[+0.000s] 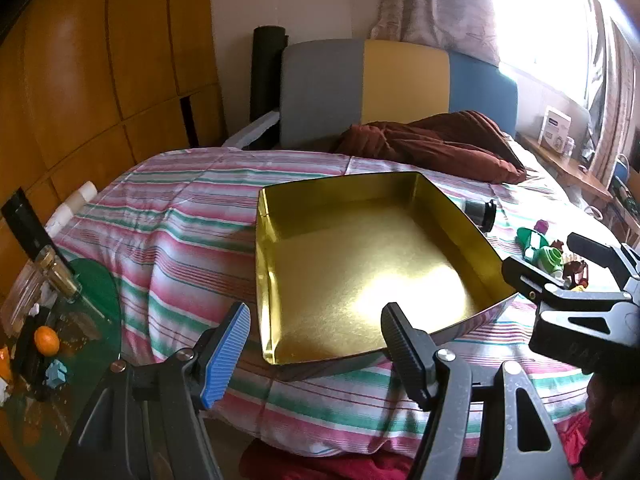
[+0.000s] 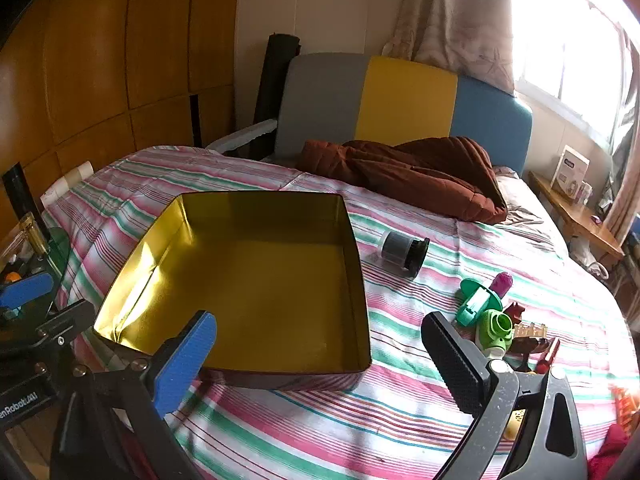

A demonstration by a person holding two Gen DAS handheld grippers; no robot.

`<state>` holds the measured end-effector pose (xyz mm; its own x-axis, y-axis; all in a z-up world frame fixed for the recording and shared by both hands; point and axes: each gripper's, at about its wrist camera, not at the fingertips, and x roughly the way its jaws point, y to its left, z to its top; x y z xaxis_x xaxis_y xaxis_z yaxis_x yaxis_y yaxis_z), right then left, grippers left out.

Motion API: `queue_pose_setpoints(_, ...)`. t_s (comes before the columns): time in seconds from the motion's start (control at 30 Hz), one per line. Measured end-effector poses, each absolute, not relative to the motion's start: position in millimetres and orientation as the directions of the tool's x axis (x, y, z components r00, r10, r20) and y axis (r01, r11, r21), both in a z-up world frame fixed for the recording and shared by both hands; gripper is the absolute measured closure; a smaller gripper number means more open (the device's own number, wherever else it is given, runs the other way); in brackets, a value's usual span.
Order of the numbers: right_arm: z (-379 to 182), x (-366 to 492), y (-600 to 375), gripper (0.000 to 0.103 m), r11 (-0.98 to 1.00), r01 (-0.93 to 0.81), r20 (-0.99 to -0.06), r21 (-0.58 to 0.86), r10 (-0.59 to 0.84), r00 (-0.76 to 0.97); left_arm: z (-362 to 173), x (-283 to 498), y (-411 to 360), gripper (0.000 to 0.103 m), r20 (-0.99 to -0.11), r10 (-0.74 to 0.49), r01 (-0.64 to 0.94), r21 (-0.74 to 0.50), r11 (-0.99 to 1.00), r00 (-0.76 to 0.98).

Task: Organize rigid objects

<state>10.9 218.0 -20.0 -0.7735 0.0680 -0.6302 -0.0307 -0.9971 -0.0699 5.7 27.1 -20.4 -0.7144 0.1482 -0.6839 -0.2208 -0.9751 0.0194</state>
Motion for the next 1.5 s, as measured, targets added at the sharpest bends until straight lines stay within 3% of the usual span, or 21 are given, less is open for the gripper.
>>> queue_pose_setpoints(0.47,-16.0,12.2,299.1,0.0,-0.978,-0.182,-0.641,-0.098,0.202,-0.74,-18.4,-8.8,52.8,0.034,-0.706,0.249,-0.356,0.005,-0.934,-0.663)
queue_pose_setpoints(0.7,-4.4,22.4,382.1,0.0,-0.927,-0.367,-0.57,-0.071,0.34,-0.748,-19.6,-24.1,77.2,0.034,-0.728,0.249,-0.412,0.05,-0.91,-0.638)
queue_pose_setpoints(0.87,-21.3,20.2,453.2,0.0,-0.872,-0.487,-0.594,-0.046,0.416,-0.688,-15.8,-50.2,101.7,0.034,-0.779,0.33,-0.493,-0.032,-0.87,-0.533)
queue_pose_setpoints(0.93,-30.9,24.9,479.9,0.0,-0.854,-0.52,-0.611,0.025,0.399,-0.684,-11.4,-60.9,118.8,0.034,-0.788,0.385,-0.537,-0.083,-0.839,-0.48)
queue_pose_setpoints(1.1,-36.7,36.8,513.5,0.0,-0.794,-0.559,-0.636,0.24,0.306,-0.708,-6.4,-84.0,175.3,0.034,-0.794,0.439,-0.645,-0.078,-0.761,-0.422)
queue_pose_setpoints(1.3,-37.6,47.8,520.8,0.0,-0.762,-0.579,-0.646,0.292,0.289,-0.706,-27.0,-128.1,257.6,0.033,-0.837,0.42,-0.733,-0.033,-0.679,-0.351)
queue_pose_setpoints(1.37,-38.8,49.4,524.6,0.0,-0.749,-0.586,-0.651,0.309,0.282,-0.705,-39.1,-143.4,282.8,0.024,-0.86,0.393,-0.74,-0.027,-0.672,-0.325)
queue_pose_setpoints(1.5,-37.2,51.5,528.4,0.0,-0.748,-0.578,-0.64,0.326,0.276,-0.717,-50.8,-162.6,317.0,0.018,-0.857,0.385,-0.744,-0.004,-0.669,-0.342)
